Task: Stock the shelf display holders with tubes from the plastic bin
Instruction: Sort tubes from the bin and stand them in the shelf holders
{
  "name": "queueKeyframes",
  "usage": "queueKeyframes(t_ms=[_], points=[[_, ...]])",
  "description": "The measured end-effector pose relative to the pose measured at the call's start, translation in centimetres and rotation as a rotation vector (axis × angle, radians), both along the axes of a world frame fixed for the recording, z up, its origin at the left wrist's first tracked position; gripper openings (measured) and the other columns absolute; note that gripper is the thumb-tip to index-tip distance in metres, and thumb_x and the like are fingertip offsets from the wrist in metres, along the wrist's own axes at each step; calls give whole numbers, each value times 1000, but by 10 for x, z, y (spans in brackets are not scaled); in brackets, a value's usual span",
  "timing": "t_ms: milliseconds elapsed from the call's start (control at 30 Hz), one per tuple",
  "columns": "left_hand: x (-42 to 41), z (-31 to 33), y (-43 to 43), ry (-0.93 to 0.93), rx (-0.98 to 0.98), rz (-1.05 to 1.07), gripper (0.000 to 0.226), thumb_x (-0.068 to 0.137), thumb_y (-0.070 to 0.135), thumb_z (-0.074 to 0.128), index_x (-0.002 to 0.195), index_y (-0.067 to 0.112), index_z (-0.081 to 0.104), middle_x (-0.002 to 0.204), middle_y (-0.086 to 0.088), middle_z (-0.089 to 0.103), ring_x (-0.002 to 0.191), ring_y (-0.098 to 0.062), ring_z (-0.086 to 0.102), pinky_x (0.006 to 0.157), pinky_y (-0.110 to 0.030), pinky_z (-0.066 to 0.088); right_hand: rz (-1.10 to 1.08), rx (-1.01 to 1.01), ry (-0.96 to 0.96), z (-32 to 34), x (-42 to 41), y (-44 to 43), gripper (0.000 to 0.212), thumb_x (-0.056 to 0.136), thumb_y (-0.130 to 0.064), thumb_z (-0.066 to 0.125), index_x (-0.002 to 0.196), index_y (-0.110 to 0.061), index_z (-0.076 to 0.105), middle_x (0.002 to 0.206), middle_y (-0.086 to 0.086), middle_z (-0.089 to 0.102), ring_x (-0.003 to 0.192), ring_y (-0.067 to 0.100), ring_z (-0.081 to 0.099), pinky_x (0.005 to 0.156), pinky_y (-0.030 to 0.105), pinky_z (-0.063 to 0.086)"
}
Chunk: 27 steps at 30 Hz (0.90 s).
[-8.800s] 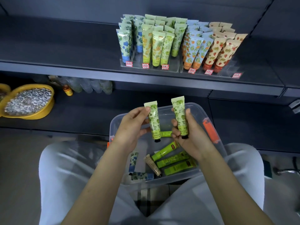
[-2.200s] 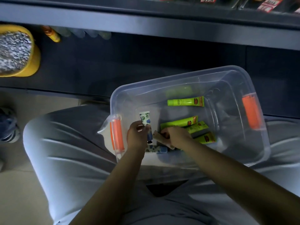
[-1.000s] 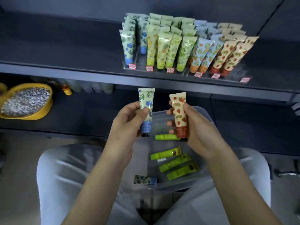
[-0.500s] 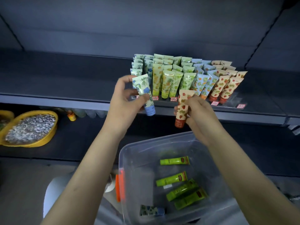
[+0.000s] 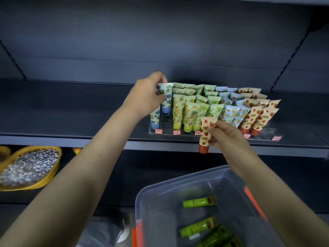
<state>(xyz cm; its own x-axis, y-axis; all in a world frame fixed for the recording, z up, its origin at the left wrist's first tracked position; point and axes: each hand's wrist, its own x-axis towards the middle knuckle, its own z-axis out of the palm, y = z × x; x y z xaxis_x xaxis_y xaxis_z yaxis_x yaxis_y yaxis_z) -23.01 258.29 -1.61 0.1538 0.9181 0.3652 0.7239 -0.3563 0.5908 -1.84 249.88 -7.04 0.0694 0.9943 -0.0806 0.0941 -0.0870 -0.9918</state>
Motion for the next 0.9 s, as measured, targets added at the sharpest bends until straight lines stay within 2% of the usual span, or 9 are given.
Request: queueKeyframes(t_ms=[100,167,300,667,900], points=[[3,0,7,98,-12,-54,25,85,13,63,107,21,55,79,4,57,77,-21,58,68,-29,47,-5,1,4,-2,4,4,18,96,-14,52,90,-19,68,85,-7,70,89,13,63,102,40,45],[4,-4,12,161,-3,-42,26,84,17,63,108,24,56,85,-2,60,88,-23,54,76,-33,46,1,5,4,-4,6,5,18,95,-13,52,89,-19,68,83,-8,71,88,13,63,98,37,48],[6,-12,23,310,8,-1,27,82,25,64,107,28,56,95,-1,63,105,-22,48,82,-32,33,-15,2,8,-10,9,8,19,95,-13,52,88,-20,68,78,-11,71,83,10,64,88,29,51],[19,-10,30,531,38,32,30,84,27,63,112,30,57,108,-5,61,118,-24,41,96,-37,30,-15,26,47,-11,16,8,19,95,-14,52,87,-22,67,76,-14,71,77,3,65,80,23,51],[24,-11,28,635,68,97,30,85,25,63,114,28,60,116,-3,59,121,-26,35,98,-38,27,-23,30,54,-12,24,7,21,95,-14,52,83,-23,65,75,-14,70,76,3,64,77,22,51]])
